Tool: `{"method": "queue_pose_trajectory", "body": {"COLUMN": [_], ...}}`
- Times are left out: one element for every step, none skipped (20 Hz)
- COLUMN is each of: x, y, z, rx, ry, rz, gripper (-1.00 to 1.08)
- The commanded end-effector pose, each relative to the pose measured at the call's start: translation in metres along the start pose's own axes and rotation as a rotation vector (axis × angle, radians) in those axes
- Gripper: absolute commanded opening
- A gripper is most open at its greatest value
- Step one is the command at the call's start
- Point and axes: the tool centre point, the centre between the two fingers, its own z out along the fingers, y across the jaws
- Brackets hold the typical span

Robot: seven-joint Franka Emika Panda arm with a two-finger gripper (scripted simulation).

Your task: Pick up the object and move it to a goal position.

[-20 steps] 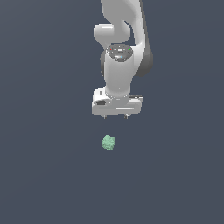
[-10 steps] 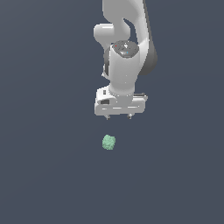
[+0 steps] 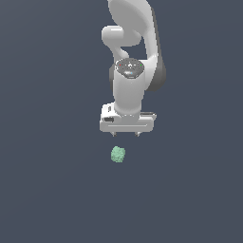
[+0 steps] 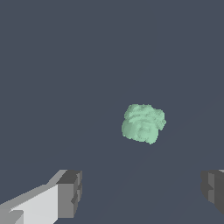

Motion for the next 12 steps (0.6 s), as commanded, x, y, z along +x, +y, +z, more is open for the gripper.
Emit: {"method": "queue_pose_trajectory", "body": {"x": [0.006,0.009,0.012,0.014,0.017,0.019,0.021,0.022,0.024,0.025,0.026,0.027], "y": [0.006,0.009,0.012,0.014,0.017,0.02,0.022,0.024,0.026,0.028,0.029,0.031], "z": [0.014,0.02,0.027,0.034,0.04,0.046,0.051,0.056,0.061,0.065,0.068,0.072], "rx": [0.003,0.004,0.005,0.006,0.006,0.006,0.007,0.007,0.007,0.007,0.007,0.007], "ry": [-0.006,-0.009,-0.011,-0.014,-0.016,-0.018,-0.021,-0.022,-0.024,-0.025,-0.027,-0.028], "rz": [0.04,0.059,0.079,0.098,0.116,0.133,0.148,0.161,0.174,0.185,0.195,0.203], "gripper": [1.0,1.0,1.0,1.0,1.0,1.0,1.0,1.0,1.0,1.0,1.0,1.0]}}
